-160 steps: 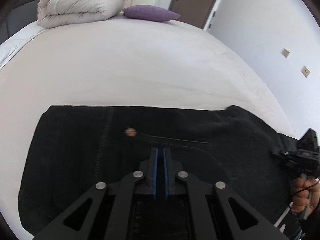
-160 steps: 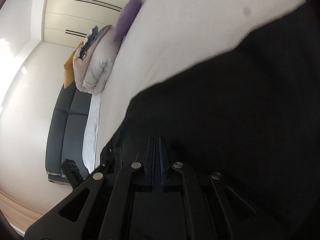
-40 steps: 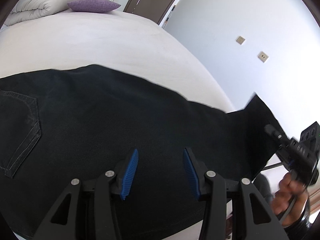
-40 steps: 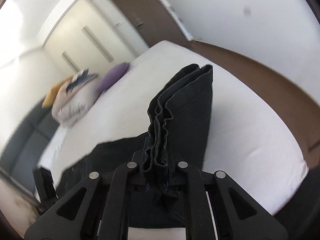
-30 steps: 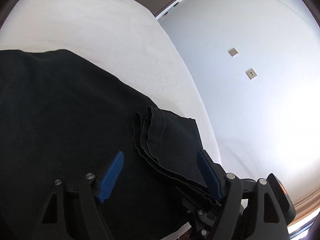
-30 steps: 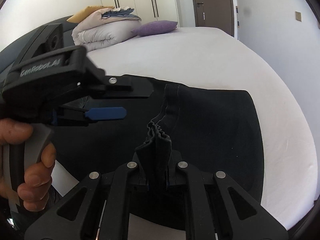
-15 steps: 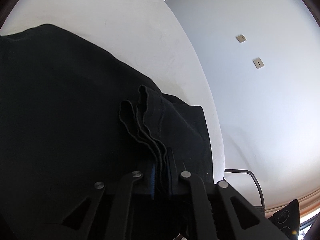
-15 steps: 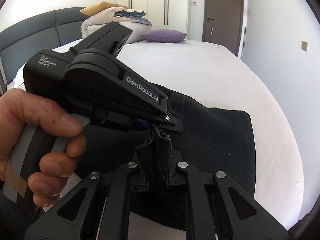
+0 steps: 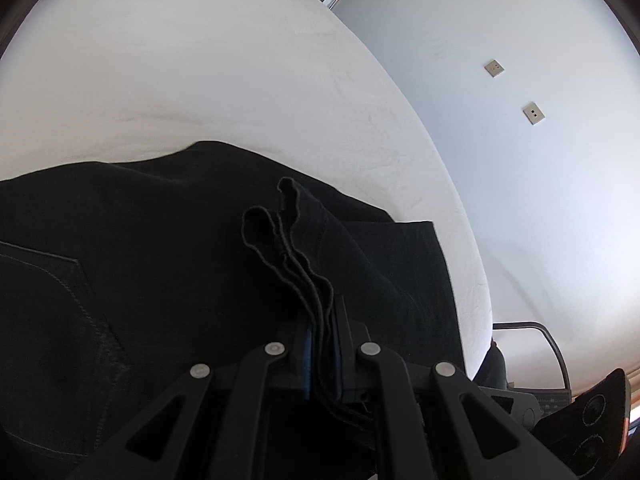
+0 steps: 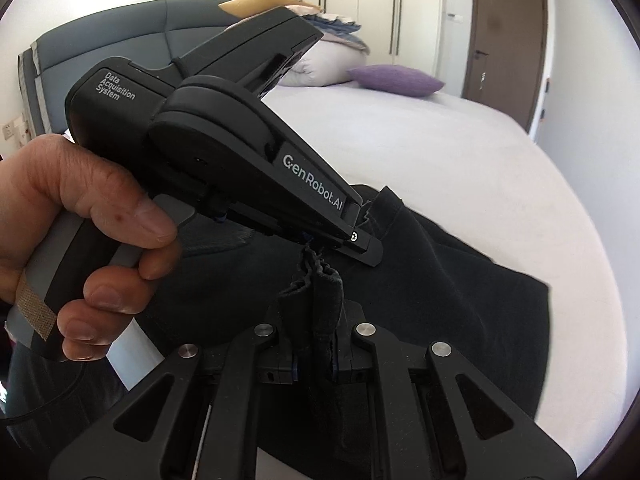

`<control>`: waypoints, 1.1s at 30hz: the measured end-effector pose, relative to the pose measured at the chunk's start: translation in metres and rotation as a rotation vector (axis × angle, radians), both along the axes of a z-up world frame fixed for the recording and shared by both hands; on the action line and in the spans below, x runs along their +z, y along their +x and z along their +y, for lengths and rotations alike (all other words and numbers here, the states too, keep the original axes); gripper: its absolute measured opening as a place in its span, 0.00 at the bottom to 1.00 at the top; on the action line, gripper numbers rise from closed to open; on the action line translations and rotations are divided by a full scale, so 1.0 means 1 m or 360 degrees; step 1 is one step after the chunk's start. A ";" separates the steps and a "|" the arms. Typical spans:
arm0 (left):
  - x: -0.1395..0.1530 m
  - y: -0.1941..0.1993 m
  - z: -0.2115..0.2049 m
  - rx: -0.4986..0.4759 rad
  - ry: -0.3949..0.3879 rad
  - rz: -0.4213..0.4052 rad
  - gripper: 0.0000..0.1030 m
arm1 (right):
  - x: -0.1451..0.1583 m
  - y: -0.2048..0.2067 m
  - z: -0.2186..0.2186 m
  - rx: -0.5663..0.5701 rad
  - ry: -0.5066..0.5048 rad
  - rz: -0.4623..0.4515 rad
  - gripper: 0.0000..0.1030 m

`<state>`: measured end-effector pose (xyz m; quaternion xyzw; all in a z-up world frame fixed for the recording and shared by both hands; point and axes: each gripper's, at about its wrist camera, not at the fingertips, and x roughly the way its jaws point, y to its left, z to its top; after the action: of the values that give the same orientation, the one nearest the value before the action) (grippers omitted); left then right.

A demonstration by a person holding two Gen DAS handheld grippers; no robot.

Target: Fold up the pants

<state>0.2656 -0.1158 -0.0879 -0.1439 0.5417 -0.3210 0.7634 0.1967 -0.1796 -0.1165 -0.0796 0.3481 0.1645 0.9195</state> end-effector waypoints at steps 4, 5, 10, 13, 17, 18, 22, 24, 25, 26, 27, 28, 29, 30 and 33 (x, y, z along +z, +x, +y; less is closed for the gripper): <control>-0.010 0.006 0.027 0.0049 0.0036 0.0020 0.08 | -0.007 0.005 0.032 0.0072 0.0006 0.0066 0.09; -0.013 0.006 0.034 0.0061 0.0038 0.0025 0.08 | -0.009 0.006 0.038 0.0086 0.0013 0.0085 0.09; -0.022 0.009 0.055 0.0101 0.0053 0.0040 0.08 | -0.022 0.002 0.059 0.0146 0.0007 0.0154 0.09; -0.028 0.009 0.061 0.0113 0.0041 0.0048 0.08 | -0.029 -0.005 0.068 0.0160 -0.0004 0.0189 0.10; -0.032 0.008 0.062 0.0117 0.0033 0.0042 0.09 | -0.036 -0.018 0.073 0.0156 -0.0008 0.0224 0.12; -0.033 0.008 0.062 0.0121 0.0027 0.0042 0.09 | -0.036 -0.021 0.074 0.0155 -0.0009 0.0221 0.12; -0.032 0.010 0.065 0.0131 0.0080 0.0019 0.17 | -0.037 -0.028 0.082 0.0148 -0.0005 0.0233 0.13; -0.031 0.009 0.073 0.0165 0.0094 -0.0004 0.20 | -0.036 -0.032 0.080 0.0152 0.0045 0.0286 0.16; -0.027 0.008 0.077 0.0187 0.0114 -0.0026 0.23 | -0.032 -0.032 0.079 0.0157 0.0070 0.0311 0.16; -0.022 0.006 0.080 0.0222 0.0172 -0.0064 0.35 | -0.028 -0.038 0.073 0.0166 0.0108 0.0334 0.16; -0.016 0.004 0.081 0.0252 0.0221 -0.0108 0.44 | -0.022 -0.047 0.064 0.0172 0.0156 0.0351 0.16; -0.009 0.001 0.083 0.0275 0.0250 -0.0151 0.46 | -0.019 -0.052 0.054 0.0181 0.0207 0.0367 0.16; -0.002 -0.002 0.083 0.0288 0.0269 -0.0191 0.46 | -0.014 -0.061 0.046 0.0193 0.0265 0.0381 0.16; 0.004 -0.006 0.081 0.0291 0.0285 -0.0230 0.46 | -0.009 -0.070 0.036 0.0207 0.0331 0.0392 0.16; 0.023 -0.019 0.060 0.0253 0.0380 -0.0382 0.46 | 0.006 -0.087 -0.003 0.0221 0.0598 0.0445 0.17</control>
<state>0.2465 -0.0555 -0.0651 -0.0553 0.4678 -0.2079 0.8572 0.1094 -0.1829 -0.1102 0.0927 0.4291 0.2985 0.8475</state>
